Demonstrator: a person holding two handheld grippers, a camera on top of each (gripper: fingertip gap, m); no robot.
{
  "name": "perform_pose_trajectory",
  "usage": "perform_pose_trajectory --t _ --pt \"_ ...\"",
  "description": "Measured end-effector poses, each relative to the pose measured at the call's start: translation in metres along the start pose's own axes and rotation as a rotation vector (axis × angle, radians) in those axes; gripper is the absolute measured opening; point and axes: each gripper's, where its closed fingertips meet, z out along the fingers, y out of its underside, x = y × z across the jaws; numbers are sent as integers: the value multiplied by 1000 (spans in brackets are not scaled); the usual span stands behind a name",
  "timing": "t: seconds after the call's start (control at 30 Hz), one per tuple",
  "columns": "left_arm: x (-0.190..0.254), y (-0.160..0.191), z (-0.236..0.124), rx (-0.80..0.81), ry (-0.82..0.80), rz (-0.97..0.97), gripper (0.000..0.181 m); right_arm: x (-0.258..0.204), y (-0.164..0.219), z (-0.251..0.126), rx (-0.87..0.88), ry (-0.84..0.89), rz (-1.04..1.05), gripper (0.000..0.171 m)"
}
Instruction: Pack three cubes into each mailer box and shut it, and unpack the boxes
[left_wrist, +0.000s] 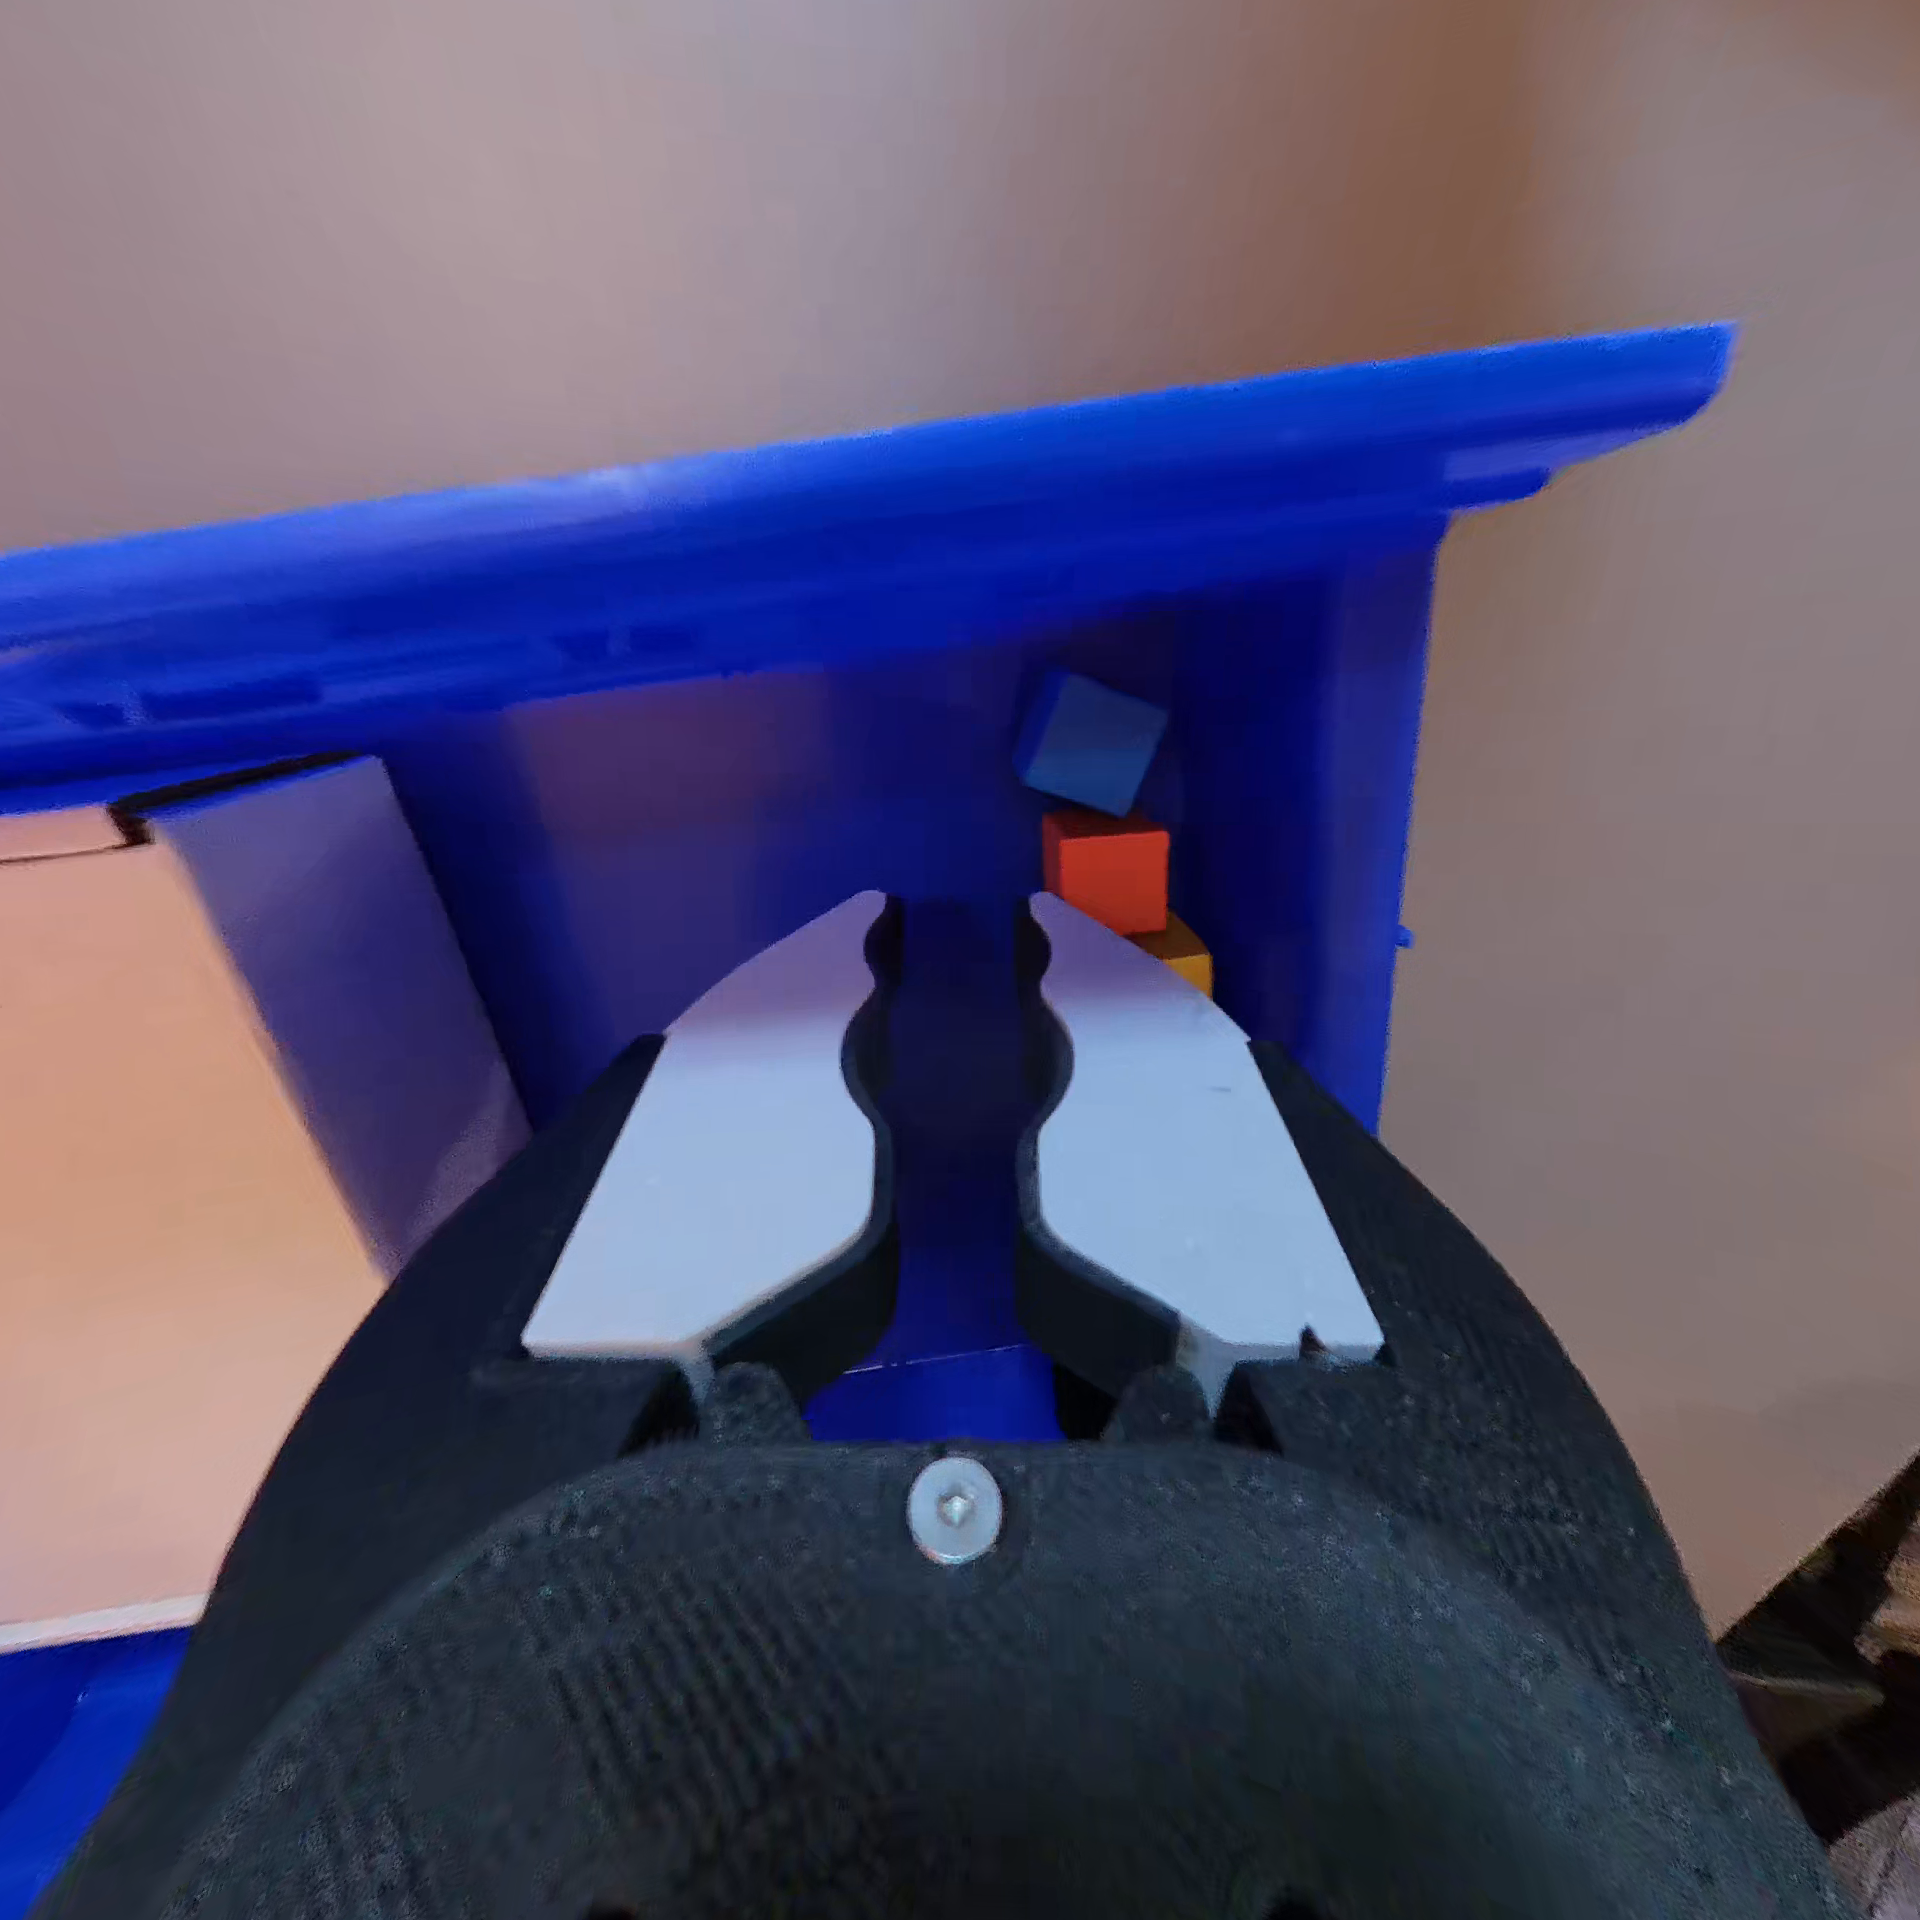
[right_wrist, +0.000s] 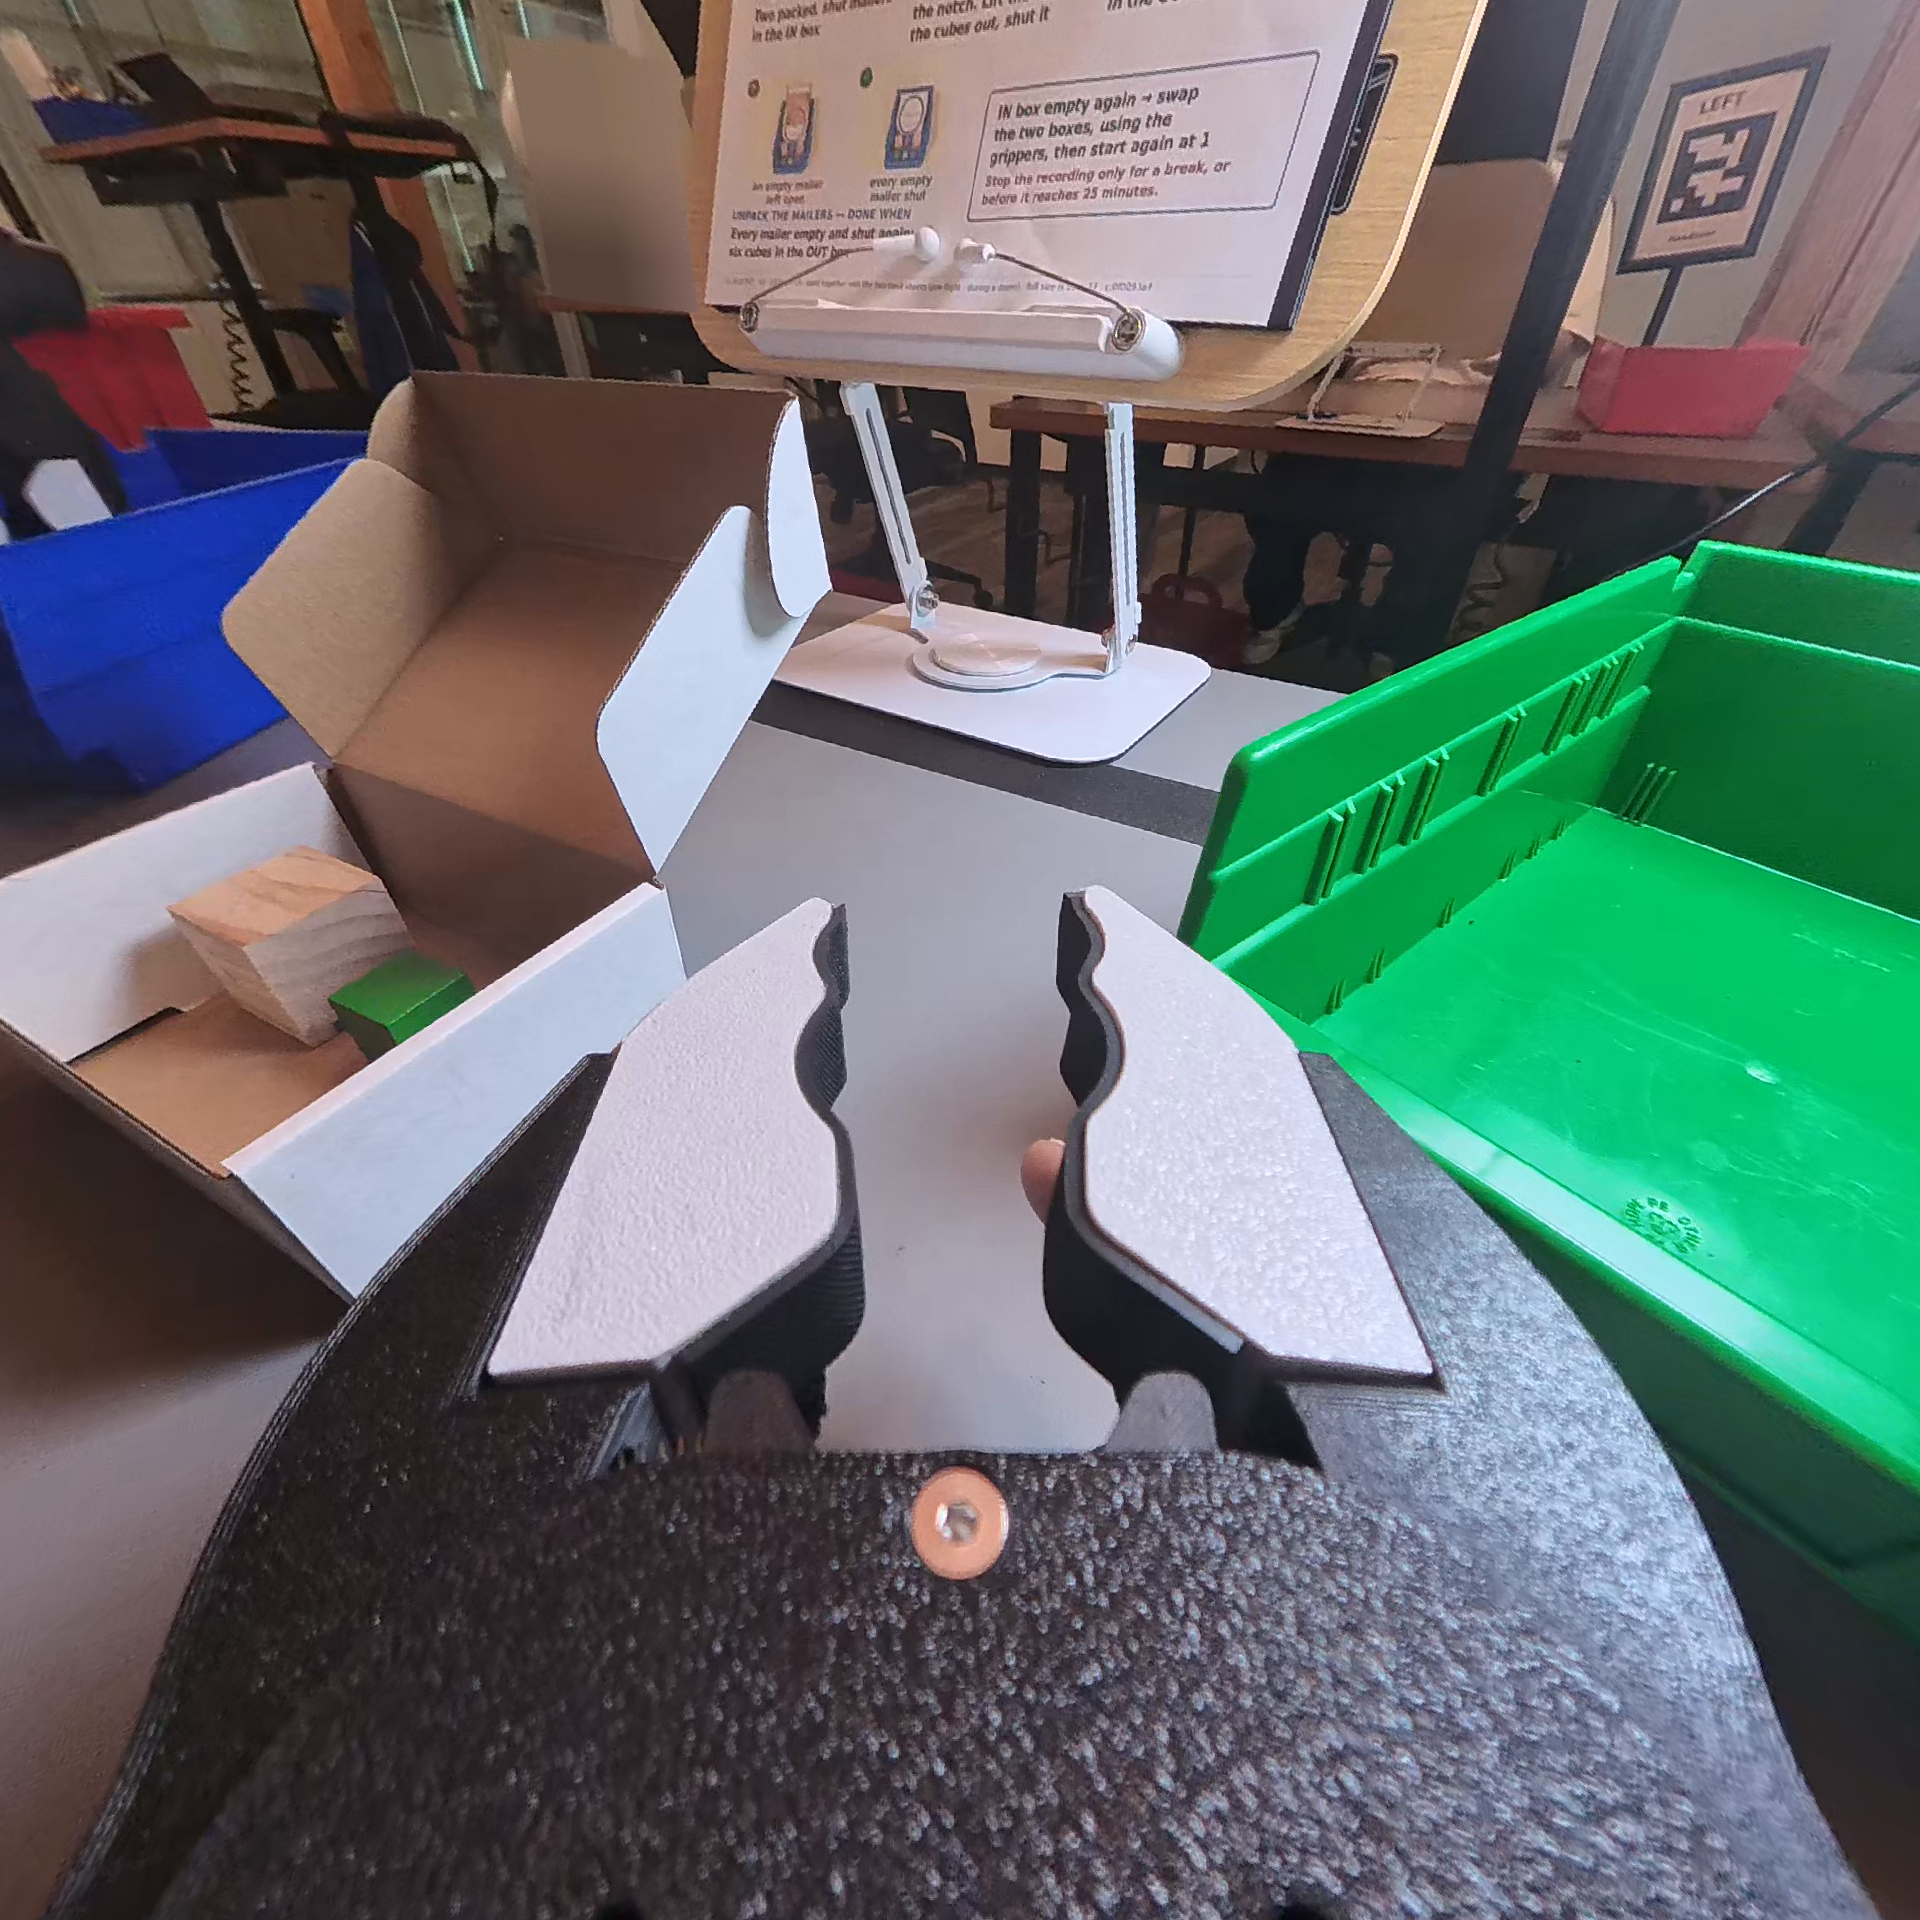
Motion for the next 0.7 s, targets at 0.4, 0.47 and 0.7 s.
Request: perform_pose_trajectory --t 0.4,0.47,0.7 --pt "19 2 23 -121 90 24 30 1 -1 -2 1 1 -2 38" --pt "14 3 23 -127 52 35 27 3 -1 -2 2 4 3 38" --pt "-9 18 18 -166 -128 46 26 1 -2 -2 5 -9 6 38"
